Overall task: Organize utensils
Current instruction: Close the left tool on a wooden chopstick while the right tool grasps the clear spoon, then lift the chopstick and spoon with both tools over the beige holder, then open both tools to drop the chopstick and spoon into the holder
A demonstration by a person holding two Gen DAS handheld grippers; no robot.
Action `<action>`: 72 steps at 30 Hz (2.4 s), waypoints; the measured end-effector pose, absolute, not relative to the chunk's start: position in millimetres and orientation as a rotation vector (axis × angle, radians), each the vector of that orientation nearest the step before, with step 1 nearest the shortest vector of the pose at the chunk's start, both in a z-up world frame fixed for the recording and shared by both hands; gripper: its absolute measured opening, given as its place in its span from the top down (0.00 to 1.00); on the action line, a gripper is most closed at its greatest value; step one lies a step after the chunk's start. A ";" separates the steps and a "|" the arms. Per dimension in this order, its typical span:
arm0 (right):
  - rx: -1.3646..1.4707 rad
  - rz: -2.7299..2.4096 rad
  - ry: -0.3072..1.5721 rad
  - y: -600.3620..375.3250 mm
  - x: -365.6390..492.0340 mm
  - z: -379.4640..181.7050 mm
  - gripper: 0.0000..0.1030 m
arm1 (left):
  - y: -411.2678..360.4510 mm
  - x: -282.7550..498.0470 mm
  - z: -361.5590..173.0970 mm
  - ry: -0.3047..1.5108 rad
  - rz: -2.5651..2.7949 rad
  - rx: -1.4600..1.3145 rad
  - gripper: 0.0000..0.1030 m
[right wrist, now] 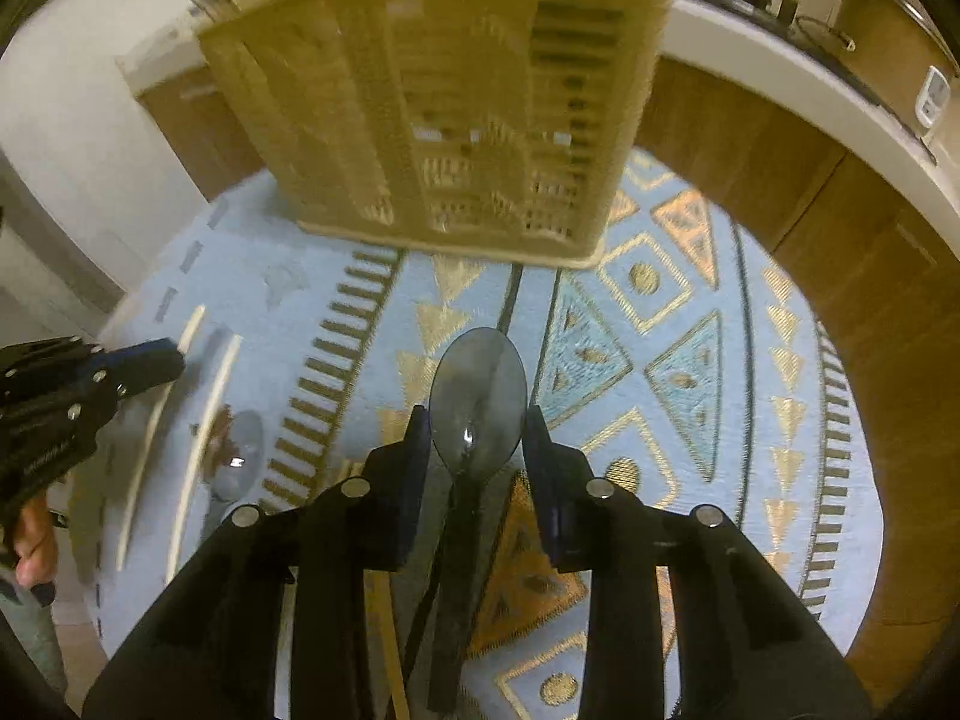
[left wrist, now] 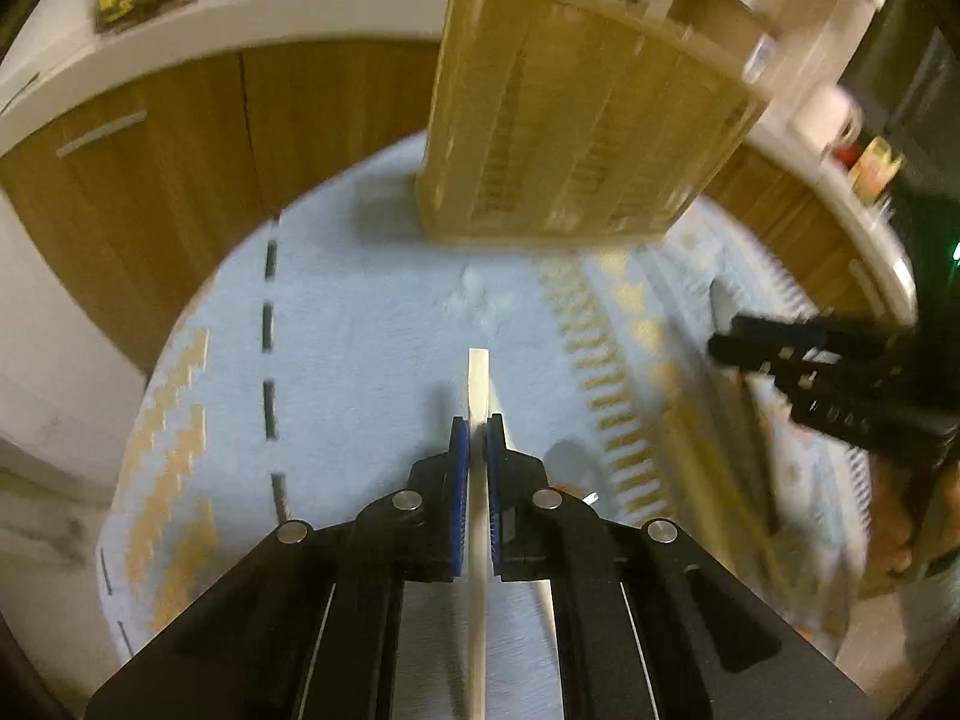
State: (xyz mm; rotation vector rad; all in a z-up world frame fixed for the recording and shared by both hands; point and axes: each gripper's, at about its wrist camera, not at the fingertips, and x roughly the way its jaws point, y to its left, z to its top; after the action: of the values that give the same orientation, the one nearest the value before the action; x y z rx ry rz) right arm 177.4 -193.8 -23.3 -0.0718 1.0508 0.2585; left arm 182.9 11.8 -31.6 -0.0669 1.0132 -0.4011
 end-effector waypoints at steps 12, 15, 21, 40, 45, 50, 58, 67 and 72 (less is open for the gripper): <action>-0.005 0.347 0.674 -218.1 124.4 49.6 0.73 | -3.8 145.2 67.0 0.596 -0.478 -0.167 0.97; 0.008 0.339 0.561 -218.0 118.0 75.4 0.73 | -6.2 141.9 93.0 0.495 -0.479 -0.180 0.97; 0.053 0.305 0.423 -226.9 134.4 121.5 0.73 | -16.2 152.5 150.7 0.301 -0.467 -0.209 0.97; 0.114 0.198 0.277 -250.7 223.7 168.2 0.72 | -62.0 244.7 172.4 0.083 -0.380 -0.295 0.97; 0.088 0.177 0.258 -243.9 236.1 142.9 0.72 | -63.6 258.6 155.1 0.031 -0.316 -0.323 0.96; 0.100 0.178 0.271 -244.7 245.8 121.7 0.72 | -67.4 264.9 140.0 0.018 -0.256 -0.306 0.96; 0.082 0.167 0.283 -239.6 248.5 104.4 0.72 | -66.2 270.3 126.8 0.005 -0.204 -0.316 0.96; 0.056 0.183 0.296 -234.0 245.0 96.5 0.72 | -68.9 268.5 113.0 0.013 -0.187 -0.282 0.96; 0.033 0.199 0.318 -232.2 233.7 95.5 0.72 | -54.0 265.1 109.5 0.089 -0.238 -0.322 0.95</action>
State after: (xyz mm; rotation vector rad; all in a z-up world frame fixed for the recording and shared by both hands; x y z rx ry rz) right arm 233.7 -232.2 95.5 0.0332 0.3178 0.1991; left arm 265.1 -54.0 109.5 -0.3216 0.0892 -0.2377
